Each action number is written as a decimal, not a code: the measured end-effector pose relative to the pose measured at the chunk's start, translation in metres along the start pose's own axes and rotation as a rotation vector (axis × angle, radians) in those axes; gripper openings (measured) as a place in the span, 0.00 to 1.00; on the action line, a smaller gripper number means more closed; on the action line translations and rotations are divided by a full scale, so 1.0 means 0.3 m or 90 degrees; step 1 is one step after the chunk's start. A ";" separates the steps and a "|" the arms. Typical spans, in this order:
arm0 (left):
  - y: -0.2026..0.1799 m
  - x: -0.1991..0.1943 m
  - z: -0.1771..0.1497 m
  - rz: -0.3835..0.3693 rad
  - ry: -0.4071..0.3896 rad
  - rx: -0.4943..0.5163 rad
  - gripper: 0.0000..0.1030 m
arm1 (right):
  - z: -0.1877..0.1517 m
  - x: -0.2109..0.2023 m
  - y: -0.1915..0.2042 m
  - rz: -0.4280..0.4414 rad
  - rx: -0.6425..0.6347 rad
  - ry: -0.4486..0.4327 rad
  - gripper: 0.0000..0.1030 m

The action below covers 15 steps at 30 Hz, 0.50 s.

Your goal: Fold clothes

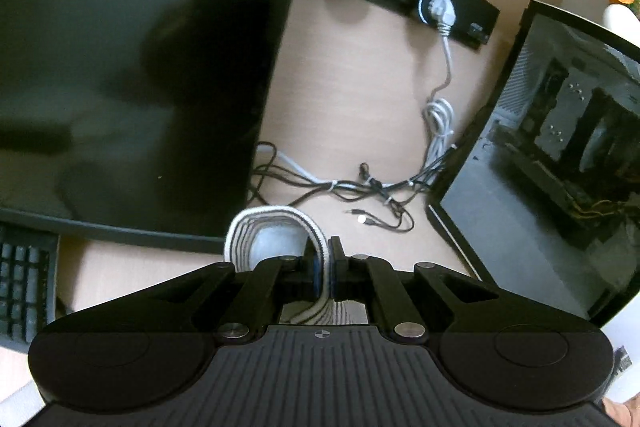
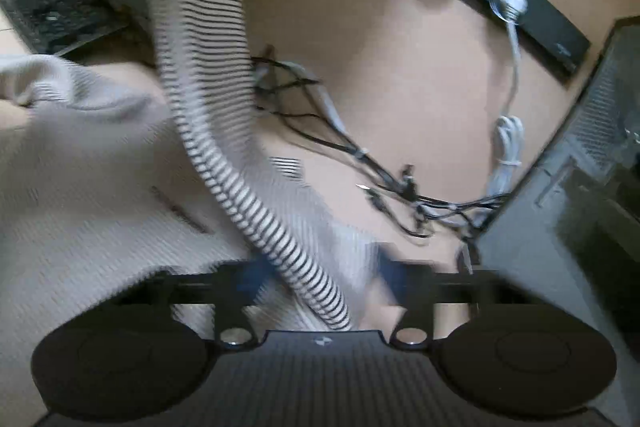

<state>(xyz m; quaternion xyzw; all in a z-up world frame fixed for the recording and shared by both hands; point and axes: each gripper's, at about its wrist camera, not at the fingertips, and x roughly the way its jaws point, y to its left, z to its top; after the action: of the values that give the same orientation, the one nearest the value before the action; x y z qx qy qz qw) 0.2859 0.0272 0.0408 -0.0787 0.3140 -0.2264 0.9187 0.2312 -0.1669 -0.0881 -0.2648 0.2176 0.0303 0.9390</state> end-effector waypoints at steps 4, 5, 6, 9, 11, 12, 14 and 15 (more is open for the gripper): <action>0.012 0.068 -0.034 -0.015 0.024 0.010 0.07 | -0.039 0.008 -0.068 -0.061 0.024 0.018 0.12; 0.021 0.091 -0.054 -0.005 0.035 0.013 0.07 | -0.055 0.006 -0.073 -0.057 0.022 0.023 0.12; 0.033 0.114 -0.076 0.006 0.047 0.014 0.07 | -0.069 0.000 -0.075 -0.038 0.023 0.028 0.14; 0.108 0.175 -0.150 0.049 0.096 -0.010 0.07 | -0.105 -0.047 -0.076 0.042 0.035 0.037 0.35; 0.163 0.203 -0.196 0.072 0.131 -0.037 0.07 | -0.116 -0.083 -0.078 0.085 0.046 0.036 0.51; 0.178 0.202 -0.214 0.073 0.141 -0.049 0.07 | -0.114 -0.098 -0.091 0.103 0.061 0.035 0.56; 0.196 0.193 -0.243 0.077 0.156 -0.062 0.10 | -0.106 -0.128 -0.132 0.134 0.105 0.032 0.56; 0.202 0.184 -0.255 0.080 0.161 -0.064 0.12 | -0.095 -0.136 -0.158 0.146 0.142 0.028 0.56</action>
<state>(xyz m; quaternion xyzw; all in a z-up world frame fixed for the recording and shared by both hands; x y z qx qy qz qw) 0.3000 0.0549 -0.0671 -0.0756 0.4427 -0.1606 0.8789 0.1913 -0.2199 -0.0697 -0.1333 0.2687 0.1069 0.9479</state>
